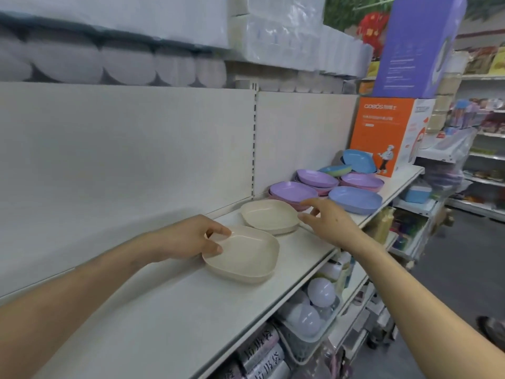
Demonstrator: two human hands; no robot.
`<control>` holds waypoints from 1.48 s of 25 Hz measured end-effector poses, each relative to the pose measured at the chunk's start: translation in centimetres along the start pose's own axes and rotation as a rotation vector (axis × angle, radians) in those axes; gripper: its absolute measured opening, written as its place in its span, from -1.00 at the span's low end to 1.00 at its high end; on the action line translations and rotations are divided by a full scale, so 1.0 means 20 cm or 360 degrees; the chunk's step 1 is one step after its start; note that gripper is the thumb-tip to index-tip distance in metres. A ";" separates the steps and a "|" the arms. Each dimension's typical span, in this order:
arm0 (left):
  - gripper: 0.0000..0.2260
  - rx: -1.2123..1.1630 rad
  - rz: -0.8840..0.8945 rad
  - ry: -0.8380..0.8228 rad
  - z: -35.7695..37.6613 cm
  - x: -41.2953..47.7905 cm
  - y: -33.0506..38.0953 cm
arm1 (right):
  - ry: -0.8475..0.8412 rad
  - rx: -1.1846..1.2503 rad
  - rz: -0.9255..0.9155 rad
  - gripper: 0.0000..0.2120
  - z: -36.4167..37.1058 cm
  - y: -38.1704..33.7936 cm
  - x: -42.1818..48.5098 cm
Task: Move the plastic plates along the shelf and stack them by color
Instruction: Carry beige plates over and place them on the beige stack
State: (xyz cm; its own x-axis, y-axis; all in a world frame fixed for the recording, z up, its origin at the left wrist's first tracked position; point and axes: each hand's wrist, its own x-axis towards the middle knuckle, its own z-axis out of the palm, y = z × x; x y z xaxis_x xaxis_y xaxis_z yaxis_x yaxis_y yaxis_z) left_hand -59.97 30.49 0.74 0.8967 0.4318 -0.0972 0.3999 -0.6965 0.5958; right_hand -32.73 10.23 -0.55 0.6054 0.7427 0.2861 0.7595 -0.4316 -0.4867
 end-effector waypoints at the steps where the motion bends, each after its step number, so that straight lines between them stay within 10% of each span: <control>1: -0.67 0.0011 -0.0034 0.0029 -0.03 -0.02 -0.03 | -0.0058 0.0009 -0.0032 -0.62 0.02 -0.01 0.04; 10: -0.45 -0.0311 -0.0461 0.0452 -0.10 -0.29 -0.14 | -0.0365 0.0081 -0.0109 -0.67 0.17 -0.07 0.32; 25: -0.20 -0.0462 -0.1051 0.1264 0.18 -1.18 -0.07 | -0.0725 0.0558 -0.0331 -0.11 0.34 -0.29 0.17; 37: -0.21 -0.0295 -0.1300 0.1645 0.28 -2.19 -0.01 | -0.0908 0.0781 -0.0983 -0.10 0.32 -1.20 -0.54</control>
State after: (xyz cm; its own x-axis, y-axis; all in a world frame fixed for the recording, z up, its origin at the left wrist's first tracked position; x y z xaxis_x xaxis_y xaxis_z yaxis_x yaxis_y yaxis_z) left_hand -98.18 8.47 0.35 -0.1754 0.9771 0.1204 0.6455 0.0218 0.7635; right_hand -59.05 15.79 2.69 -0.1706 0.9589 0.2266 0.6426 0.2826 -0.7122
